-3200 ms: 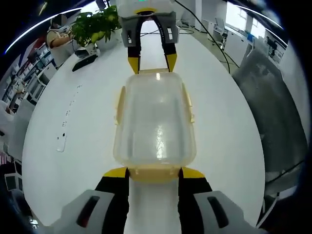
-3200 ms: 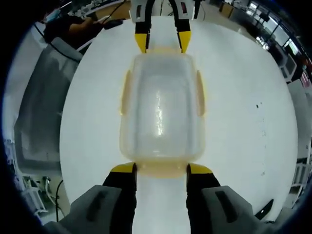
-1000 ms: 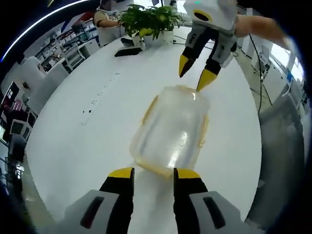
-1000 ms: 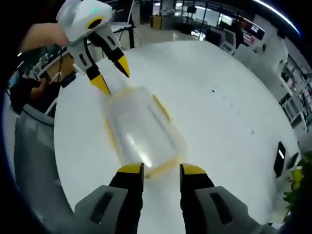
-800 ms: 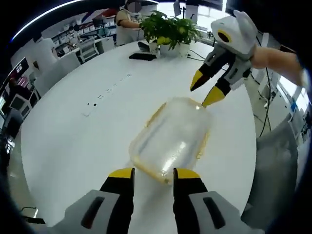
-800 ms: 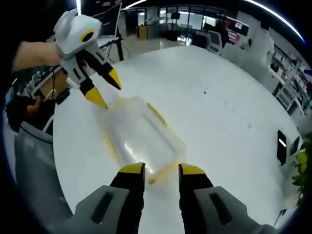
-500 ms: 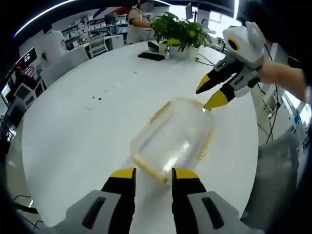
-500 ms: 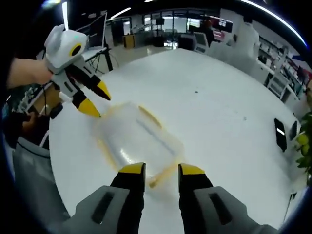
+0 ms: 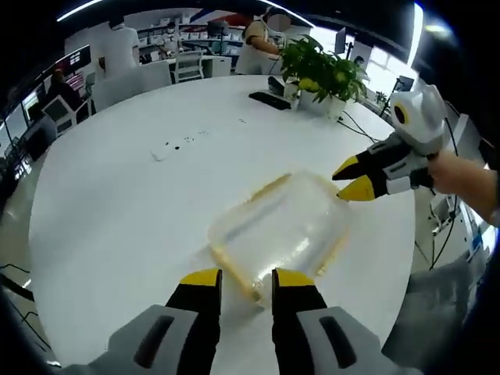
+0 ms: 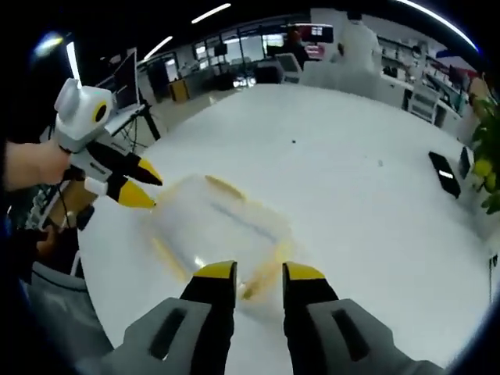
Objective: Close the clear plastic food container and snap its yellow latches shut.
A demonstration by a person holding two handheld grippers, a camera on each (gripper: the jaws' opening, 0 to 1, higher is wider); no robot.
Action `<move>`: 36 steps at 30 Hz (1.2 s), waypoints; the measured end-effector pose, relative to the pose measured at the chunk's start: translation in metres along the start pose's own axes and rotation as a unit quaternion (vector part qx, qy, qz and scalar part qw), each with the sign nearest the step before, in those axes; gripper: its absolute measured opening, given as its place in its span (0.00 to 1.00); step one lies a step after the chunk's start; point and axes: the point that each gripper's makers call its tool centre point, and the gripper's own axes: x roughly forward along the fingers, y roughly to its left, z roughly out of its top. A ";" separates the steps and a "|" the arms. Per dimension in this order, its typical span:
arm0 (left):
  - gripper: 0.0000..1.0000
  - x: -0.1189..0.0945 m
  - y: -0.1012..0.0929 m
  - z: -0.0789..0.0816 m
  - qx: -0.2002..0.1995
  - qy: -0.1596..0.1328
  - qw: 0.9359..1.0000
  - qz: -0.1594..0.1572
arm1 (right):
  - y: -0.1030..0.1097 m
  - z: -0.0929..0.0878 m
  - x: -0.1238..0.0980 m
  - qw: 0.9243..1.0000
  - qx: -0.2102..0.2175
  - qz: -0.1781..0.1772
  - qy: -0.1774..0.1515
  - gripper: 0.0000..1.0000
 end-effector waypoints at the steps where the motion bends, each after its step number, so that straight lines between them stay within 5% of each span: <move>1: 0.18 0.000 0.000 0.000 -0.007 -0.001 1.000 -0.001 | 0.000 0.000 0.001 1.000 0.007 0.001 -0.001 0.20; 10: 0.16 0.005 -0.003 -0.006 -0.034 -0.003 0.999 -0.003 | 0.001 -0.003 0.004 0.998 0.063 0.005 -0.013 0.19; 29: 0.15 0.008 -0.001 -0.004 -0.088 -0.037 0.995 0.017 | 0.003 -0.006 0.004 0.993 0.115 0.015 -0.030 0.20; 36: 0.16 0.009 -0.001 -0.007 -0.160 -0.053 0.985 0.022 | 0.002 -0.006 0.004 0.991 0.128 0.019 -0.034 0.20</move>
